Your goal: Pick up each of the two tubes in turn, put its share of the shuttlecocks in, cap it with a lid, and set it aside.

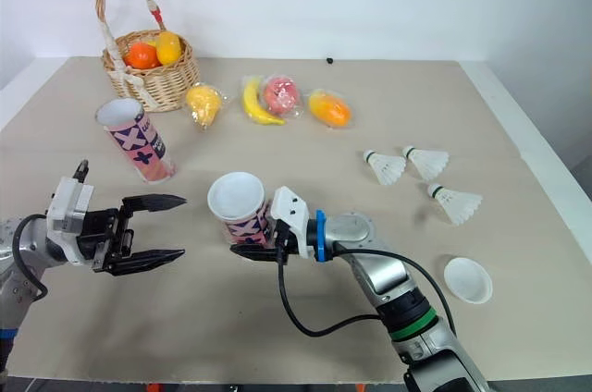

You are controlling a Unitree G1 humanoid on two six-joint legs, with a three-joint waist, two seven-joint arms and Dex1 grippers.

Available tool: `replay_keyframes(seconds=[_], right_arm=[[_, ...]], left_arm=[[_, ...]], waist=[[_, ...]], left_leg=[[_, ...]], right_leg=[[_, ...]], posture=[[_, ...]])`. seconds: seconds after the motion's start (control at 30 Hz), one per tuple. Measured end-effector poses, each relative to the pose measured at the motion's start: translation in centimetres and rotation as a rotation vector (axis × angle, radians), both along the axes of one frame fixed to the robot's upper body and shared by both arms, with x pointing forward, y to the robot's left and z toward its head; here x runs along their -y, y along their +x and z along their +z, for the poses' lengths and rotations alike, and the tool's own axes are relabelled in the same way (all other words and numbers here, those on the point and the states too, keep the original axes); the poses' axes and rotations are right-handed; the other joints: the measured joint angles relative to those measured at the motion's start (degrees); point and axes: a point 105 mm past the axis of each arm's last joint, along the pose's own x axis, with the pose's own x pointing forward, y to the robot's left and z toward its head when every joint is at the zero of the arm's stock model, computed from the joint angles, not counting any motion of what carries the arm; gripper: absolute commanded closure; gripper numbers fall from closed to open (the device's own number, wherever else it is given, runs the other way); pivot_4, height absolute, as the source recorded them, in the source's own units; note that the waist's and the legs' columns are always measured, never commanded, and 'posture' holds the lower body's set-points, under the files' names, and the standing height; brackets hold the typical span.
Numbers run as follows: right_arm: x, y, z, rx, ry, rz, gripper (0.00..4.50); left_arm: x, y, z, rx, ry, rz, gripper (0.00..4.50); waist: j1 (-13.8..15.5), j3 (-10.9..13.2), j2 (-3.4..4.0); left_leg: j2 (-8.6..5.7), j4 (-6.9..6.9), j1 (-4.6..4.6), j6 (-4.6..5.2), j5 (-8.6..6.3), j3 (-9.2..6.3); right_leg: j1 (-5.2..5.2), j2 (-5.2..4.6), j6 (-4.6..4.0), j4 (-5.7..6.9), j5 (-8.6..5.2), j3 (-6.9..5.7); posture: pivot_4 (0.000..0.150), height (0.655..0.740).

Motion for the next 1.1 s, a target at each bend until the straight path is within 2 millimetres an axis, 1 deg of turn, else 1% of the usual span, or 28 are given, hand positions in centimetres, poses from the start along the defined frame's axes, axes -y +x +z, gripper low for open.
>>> replay_keyframes(seconds=[0.1,0.17,0.23,0.27,0.3,0.33,0.37,0.4,0.43,0.5,0.53,0.6,0.67,0.73,0.8,0.83,0.87,0.9,1.0,1.1], right_arm=[[0.4,0.2,0.1,-0.003,-0.001,-0.013,2.19],[1.2,0.3,0.5,-0.017,0.010,-0.033,2.19],[2.3,0.5,1.5,-0.019,0.030,-0.059,2.19],[3.4,0.7,2.3,-0.015,0.052,-0.086,2.19],[3.9,0.8,2.7,-0.012,0.064,-0.102,2.19],[5.1,1.3,3.7,-0.003,0.096,-0.143,2.19],[5.8,1.5,4.4,0.010,0.110,-0.170,2.19],[7.9,2.3,5.7,0.039,0.137,-0.251,2.19],[8.9,2.8,6.4,0.059,0.147,-0.295,2.19],[12.6,4.0,8.6,0.124,0.187,-0.457,2.19],[14.9,4.7,9.8,0.159,0.215,-0.557,2.19],[19.2,5.4,11.5,0.201,0.265,-0.735,2.19],[22.5,5.6,12.3,0.226,0.317,-0.881,2.19],[25.5,5.8,12.6,0.234,0.365,-1.021,2.19],[29.8,5.8,12.5,0.236,0.430,-1.235,2.19],[31.4,5.6,12.3,0.233,0.456,-1.316,2.19],[32.5,5.5,12.1,0.228,0.475,-1.370,2.19],[34.1,5.3,11.6,0.216,0.501,-1.450,2.19],[36.7,5.0,9.8,0.176,0.521,-1.584,2.19],[38.7,5.0,7.2,0.110,0.516,-1.699,2.19]], left_arm=[[0.8,0.2,0.0,0.006,-0.019,-0.020,0.00],[1.9,0.5,0.0,0.009,-0.032,-0.049,0.00],[3.2,1.2,0.3,0.024,-0.049,-0.069,0.00],[4.2,2.1,0.5,0.030,-0.054,-0.072,0.00],[4.7,2.6,0.5,0.034,-0.057,-0.067,0.00],[6.0,3.7,0.6,0.034,-0.059,-0.057,0.00],[6.6,4.1,0.6,0.032,-0.066,-0.057,0.00],[8.0,5.2,0.7,0.027,-0.075,-0.051,0.00],[8.5,5.5,0.9,0.027,-0.085,-0.051,0.00],[10.2,6.2,1.5,0.020,-0.101,-0.068,0.00],[11.0,6.4,1.8,0.022,-0.107,-0.084,0.00],[12.2,6.6,2.1,0.017,-0.109,-0.112,0.00],[13.0,7.0,2.2,0.005,-0.113,-0.118,0.00],[14.0,7.4,2.3,-0.001,-0.110,-0.117,0.00],[15.2,8.5,2.9,0.000,-0.110,-0.085,0.00],[15.6,8.9,3.1,0.004,-0.108,-0.066,0.00],[15.7,9.3,3.1,0.004,-0.103,-0.049,0.00],[15.9,9.8,2.9,-0.001,-0.092,-0.024,0.00],[16.5,10.4,1.7,-0.030,-0.064,0.007,0.00],[16.9,10.6,1.1,-0.049,-0.049,0.013,0.00]], waist=[[0.06,0.00,0.00],[0.20,0.00,-0.01],[0.18,0.00,-0.02],[0.19,0.01,-0.02],[0.25,0.01,-0.01],[0.28,0.01,-0.02],[0.19,0.01,-0.02],[0.18,0.01,-0.02],[0.18,0.02,-0.03],[0.18,0.02,-0.03],[0.14,0.02,-0.03],[0.10,0.02,-0.03],[0.03,0.02,-0.02],[0.09,0.02,-0.02],[0.15,0.02,-0.02],[0.14,0.01,-0.01],[0.14,0.00,0.00],[0.06,0.00,0.01],[-0.23,-0.01,0.04],[-0.44,-0.02,0.08]], left_leg=[[-0.01,0.01,0.00,-0.03,0.02,-0.01],[-0.04,0.05,-0.03,-0.06,0.03,-0.03],[-0.09,0.08,-0.03,-0.08,0.05,-0.04],[-0.13,0.10,-0.03,-0.08,0.05,-0.04],[-0.16,0.12,-0.03,-0.08,0.05,-0.06],[-0.18,0.18,-0.03,-0.10,0.06,-0.09],[-0.19,0.18,-0.03,-0.11,0.07,-0.06],[-0.24,0.18,-0.03,-0.11,0.07,-0.03],[-0.25,0.18,-0.04,-0.11,0.08,-0.02],[-0.27,0.18,-0.04,-0.11,0.07,0.01],[-0.29,0.16,-0.04,-0.11,0.07,0.01],[-0.31,0.09,-0.03,-0.08,0.06,0.04],[-0.32,0.05,-0.02,-0.06,0.04,0.06],[-0.36,0.06,-0.04,-0.06,0.04,0.06],[-0.43,0.08,-0.04,-0.05,0.05,0.09],[-0.47,0.08,-0.03,-0.05,0.05,0.14],[-0.48,0.08,-0.02,-0.05,0.05,0.19],[-0.49,0.08,0.01,-0.05,0.05,0.27],[-0.49,0.06,0.05,-0.04,0.05,0.45],[-0.49,0.06,0.05,-0.04,0.05,0.49]], right_leg=[[0.01,0.00,0.01,0.00,0.01,-0.01],[0.02,0.00,0.04,0.00,0.03,0.00],[0.06,-0.01,0.11,0.00,0.06,0.05],[0.09,-0.01,0.14,-0.02,0.07,0.07],[0.12,-0.01,0.18,-0.01,0.08,0.08],[0.15,-0.01,0.23,-0.02,0.11,0.09],[0.15,0.00,0.26,-0.02,0.13,0.14],[0.15,-0.02,0.29,-0.03,0.16,0.22],[0.14,-0.01,0.31,-0.02,0.16,0.25],[0.14,-0.01,0.32,-0.03,0.16,0.33],[0.13,-0.01,0.31,-0.03,0.16,0.36],[0.12,0.00,0.09,-0.03,0.27,0.42],[0.11,0.01,0.07,-0.03,0.27,0.46],[0.10,-0.01,0.07,-0.03,0.27,0.48],[0.11,-0.06,0.13,-0.03,0.30,0.54],[0.12,-0.10,0.17,-0.03,0.31,0.58],[0.12,-0.11,0.19,-0.03,0.31,0.63],[0.12,-0.12,0.23,-0.03,0.31,0.69],[0.09,-0.12,0.28,-0.03,0.33,0.86],[0.08,-0.11,0.30,-0.03,0.34,0.89]], posture=[[0.150,0.7298],[0.150,0.7298],[0.150,0.7298],[0.150,0.7298],[0.150,0.7298],[0.150,0.7298],[0.150,0.7298],[0.150,0.7298],[0.150,0.7298],[0.150,0.7298],[0.150,0.7298],[0.150,0.7298],[0.150,0.7298],[0.150,0.7298],[0.150,0.7298],[0.150,0.7298],[0.150,0.7298],[0.150,0.7298],[0.150,0.7298],[0.150,0.7298]])
